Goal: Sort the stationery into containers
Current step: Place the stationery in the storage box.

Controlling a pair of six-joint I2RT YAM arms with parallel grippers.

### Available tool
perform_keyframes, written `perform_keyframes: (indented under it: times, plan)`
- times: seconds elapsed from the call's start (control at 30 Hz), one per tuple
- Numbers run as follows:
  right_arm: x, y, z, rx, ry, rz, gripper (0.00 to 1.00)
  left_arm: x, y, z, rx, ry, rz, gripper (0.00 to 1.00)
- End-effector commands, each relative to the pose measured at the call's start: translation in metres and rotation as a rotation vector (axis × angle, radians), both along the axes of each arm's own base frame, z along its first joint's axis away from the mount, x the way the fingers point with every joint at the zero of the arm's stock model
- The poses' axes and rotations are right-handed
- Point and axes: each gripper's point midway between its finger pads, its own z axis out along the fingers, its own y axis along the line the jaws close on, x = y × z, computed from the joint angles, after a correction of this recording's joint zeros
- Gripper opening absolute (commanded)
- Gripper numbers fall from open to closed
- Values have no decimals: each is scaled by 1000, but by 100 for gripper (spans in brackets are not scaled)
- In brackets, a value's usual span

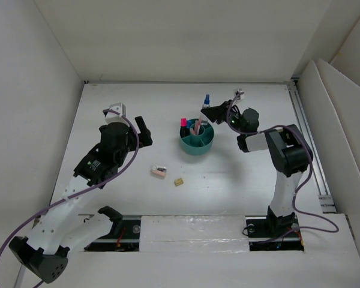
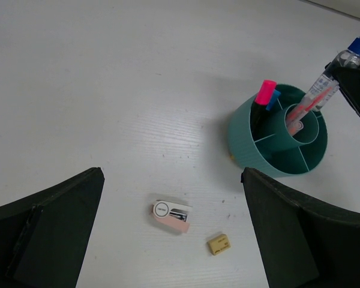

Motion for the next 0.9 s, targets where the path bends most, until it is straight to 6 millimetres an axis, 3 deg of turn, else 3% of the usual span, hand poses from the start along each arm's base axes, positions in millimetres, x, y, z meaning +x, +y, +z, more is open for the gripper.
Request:
perform_keyframes:
  times: [0.0,0.3,0.47,0.87]
  plan:
    - [-9,12,36,36,-142,45,0,1,-1,6,-10,-35,-12,100]
    - [-15,12,30,33,-141,56,0,0,-5,6,-17,-31,-28,100]
    - [-17,11,15,26,-113,56,0,0,-5,6,-17,-31,-28,100]
    - [-18,12,9,12,-128,62,0,0,-8,8,-20,-37,-49,100]
